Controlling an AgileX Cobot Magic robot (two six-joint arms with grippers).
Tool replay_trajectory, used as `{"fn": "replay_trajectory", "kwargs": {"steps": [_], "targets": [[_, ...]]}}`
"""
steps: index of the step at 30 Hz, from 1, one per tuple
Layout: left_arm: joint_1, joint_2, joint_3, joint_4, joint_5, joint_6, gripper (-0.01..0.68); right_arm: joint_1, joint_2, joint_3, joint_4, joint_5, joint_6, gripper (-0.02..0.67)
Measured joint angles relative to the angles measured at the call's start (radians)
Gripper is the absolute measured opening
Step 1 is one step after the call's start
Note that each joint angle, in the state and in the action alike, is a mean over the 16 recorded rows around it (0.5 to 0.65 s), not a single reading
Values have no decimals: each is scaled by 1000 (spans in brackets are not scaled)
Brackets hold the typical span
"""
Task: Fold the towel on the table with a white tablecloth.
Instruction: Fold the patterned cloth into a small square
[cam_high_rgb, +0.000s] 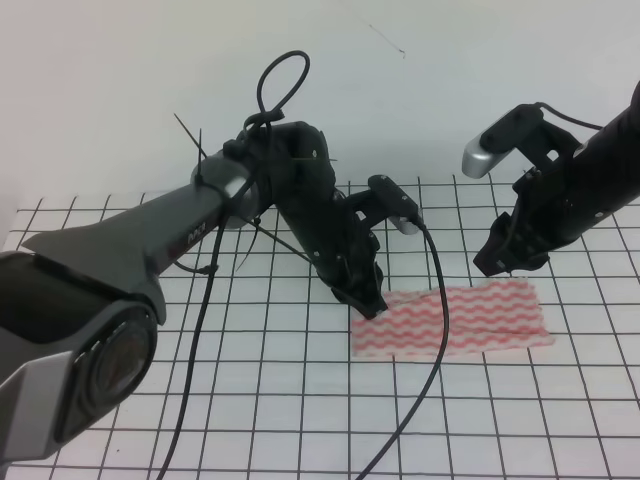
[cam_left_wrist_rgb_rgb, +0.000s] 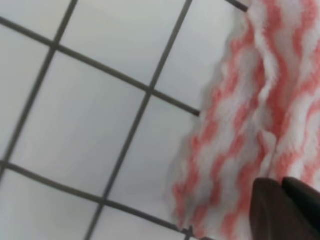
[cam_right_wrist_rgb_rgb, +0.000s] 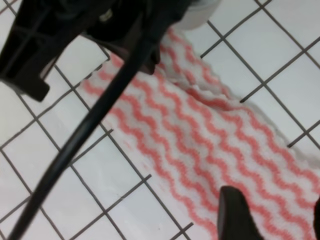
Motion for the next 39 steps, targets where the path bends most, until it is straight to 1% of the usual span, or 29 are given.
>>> {"fn": "replay_trajectory", "kwargs": {"steps": [10, 15, 30, 39], "targets": [[0, 4, -72, 4, 35, -1, 1, 0, -2, 0, 2, 6, 2, 335], [0, 12, -87, 10, 60, -4, 8, 0, -1, 0, 2, 8, 2, 334], [4, 39, -87, 19, 83, -15, 122, 0, -7, 1, 5, 19, 2, 335], [6, 54, -87, 6, 89, -20, 134, 0, -6, 1, 5, 21, 2, 335]]}}
